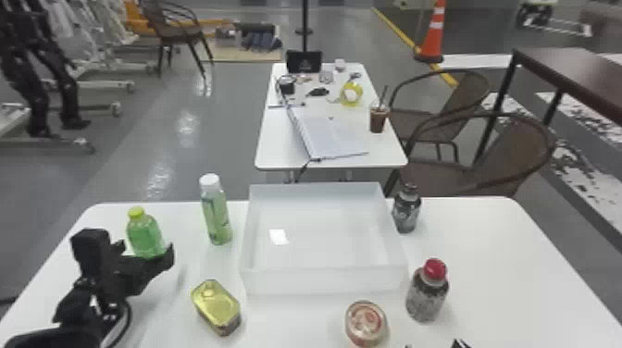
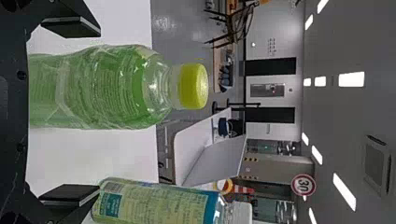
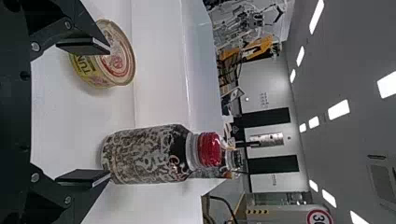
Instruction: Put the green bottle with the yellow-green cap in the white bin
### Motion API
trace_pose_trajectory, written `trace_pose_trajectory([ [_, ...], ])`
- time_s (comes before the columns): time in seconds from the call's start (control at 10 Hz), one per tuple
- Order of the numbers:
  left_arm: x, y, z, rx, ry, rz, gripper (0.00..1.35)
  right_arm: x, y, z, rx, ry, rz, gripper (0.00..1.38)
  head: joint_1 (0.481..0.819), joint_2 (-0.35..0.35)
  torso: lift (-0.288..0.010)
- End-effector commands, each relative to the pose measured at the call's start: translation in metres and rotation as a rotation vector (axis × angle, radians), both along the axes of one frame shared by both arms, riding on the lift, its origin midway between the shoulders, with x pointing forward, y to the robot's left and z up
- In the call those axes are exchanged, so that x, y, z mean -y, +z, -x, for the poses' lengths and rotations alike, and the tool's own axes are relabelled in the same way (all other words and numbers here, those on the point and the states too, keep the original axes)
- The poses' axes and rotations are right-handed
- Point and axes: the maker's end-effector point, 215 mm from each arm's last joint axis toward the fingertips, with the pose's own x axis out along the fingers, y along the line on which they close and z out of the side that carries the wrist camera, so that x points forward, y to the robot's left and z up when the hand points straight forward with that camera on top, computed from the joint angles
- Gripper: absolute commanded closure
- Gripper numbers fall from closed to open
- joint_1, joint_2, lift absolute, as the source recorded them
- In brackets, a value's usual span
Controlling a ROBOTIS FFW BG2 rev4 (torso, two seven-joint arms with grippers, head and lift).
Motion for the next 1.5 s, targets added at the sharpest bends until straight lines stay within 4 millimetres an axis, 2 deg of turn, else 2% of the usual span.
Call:
trace_pose_trajectory([
  [0.0, -0.004, -0.003, -0.009, -0.022, 0.002, -0.008, 0.12, -0.001, 0.001, -0.002, 0.002, 0.003, -0.001, 0.34, 0.549, 0.0, -0.1],
  [0.2, -0.005, -0.002, -0.02, -0.032, -0.005, -0.032, 0.13, -0.002, 0.001, -0.003, 0.004, 0.005, -0.002, 0.34, 0.549, 0.0, -0.1],
  [0.3, -0.01, -0.004, -0.021, -0.044, 0.001, -0.044, 0.19, -0.002, 0.001, -0.003, 0.004, 0.006, -0.003, 0.34, 0.549, 0.0, -0.1],
  [0.4, -0.015, -0.009, -0.019, -0.056, 0.011, -0.036, 0.36, -0.002, 0.001, -0.003, 0.004, 0.008, -0.003, 0.34, 0.549, 0.0, -0.1],
  [0.5, -0.019, -0.011, -0.015, -0.054, 0.029, -0.039, 0.67, -0.003, 0.001, -0.003, 0.004, 0.007, -0.004, 0.34, 0.549, 0.0, -0.1],
  [0.6, -0.019, -0.016, -0.014, -0.065, 0.03, -0.051, 0.79, -0.002, 0.001, -0.003, 0.003, 0.006, -0.007, 0.34, 0.549, 0.0, -0.1],
  [0.8, -0.018, -0.016, -0.013, -0.065, 0.026, -0.064, 0.8, -0.002, 0.001, -0.003, 0.003, 0.006, -0.007, 0.34, 0.549, 0.0, -0.1],
  [0.9, -0.017, -0.009, -0.014, -0.038, 0.022, -0.075, 0.8, -0.002, 0.001, -0.003, 0.004, 0.006, -0.007, 0.34, 0.549, 0.0, -0.1],
  [1.1, -0.009, 0.024, -0.01, 0.027, -0.015, -0.15, 0.8, -0.003, 0.001, -0.003, 0.003, 0.005, -0.008, 0.34, 0.549, 0.0, -0.1],
  [1.3, 0.015, 0.064, 0.005, 0.1, -0.03, -0.21, 0.8, -0.003, 0.0, -0.003, 0.001, 0.004, -0.011, 0.34, 0.549, 0.0, -0.1],
  [1.4, 0.035, 0.083, 0.013, 0.128, -0.062, -0.227, 0.8, -0.003, 0.0, -0.003, 0.001, 0.004, -0.011, 0.34, 0.549, 0.0, -0.1],
])
